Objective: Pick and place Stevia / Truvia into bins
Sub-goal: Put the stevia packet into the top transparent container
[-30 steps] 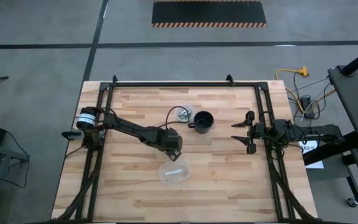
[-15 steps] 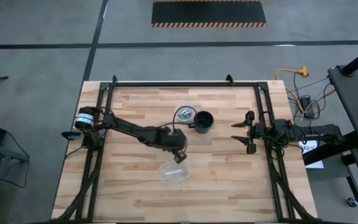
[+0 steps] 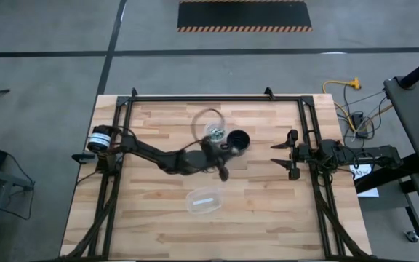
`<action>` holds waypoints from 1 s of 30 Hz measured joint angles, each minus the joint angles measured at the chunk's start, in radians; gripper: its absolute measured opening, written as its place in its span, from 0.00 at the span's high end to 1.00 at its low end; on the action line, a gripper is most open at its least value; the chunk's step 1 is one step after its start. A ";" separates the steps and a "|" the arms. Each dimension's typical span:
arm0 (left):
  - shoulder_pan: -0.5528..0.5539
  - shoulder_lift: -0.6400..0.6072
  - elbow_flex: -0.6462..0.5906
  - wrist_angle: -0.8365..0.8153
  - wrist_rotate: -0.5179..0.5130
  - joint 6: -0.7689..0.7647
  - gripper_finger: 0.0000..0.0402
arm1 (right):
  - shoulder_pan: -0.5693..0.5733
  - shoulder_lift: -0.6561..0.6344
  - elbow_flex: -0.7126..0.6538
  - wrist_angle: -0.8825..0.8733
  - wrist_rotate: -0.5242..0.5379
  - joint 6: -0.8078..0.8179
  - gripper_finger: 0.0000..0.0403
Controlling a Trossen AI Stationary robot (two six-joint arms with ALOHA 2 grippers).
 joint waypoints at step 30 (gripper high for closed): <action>0.084 0.347 0.139 0.245 -0.970 -0.022 1.00 | 0.000 0.006 -0.001 -0.001 0.000 -0.001 0.45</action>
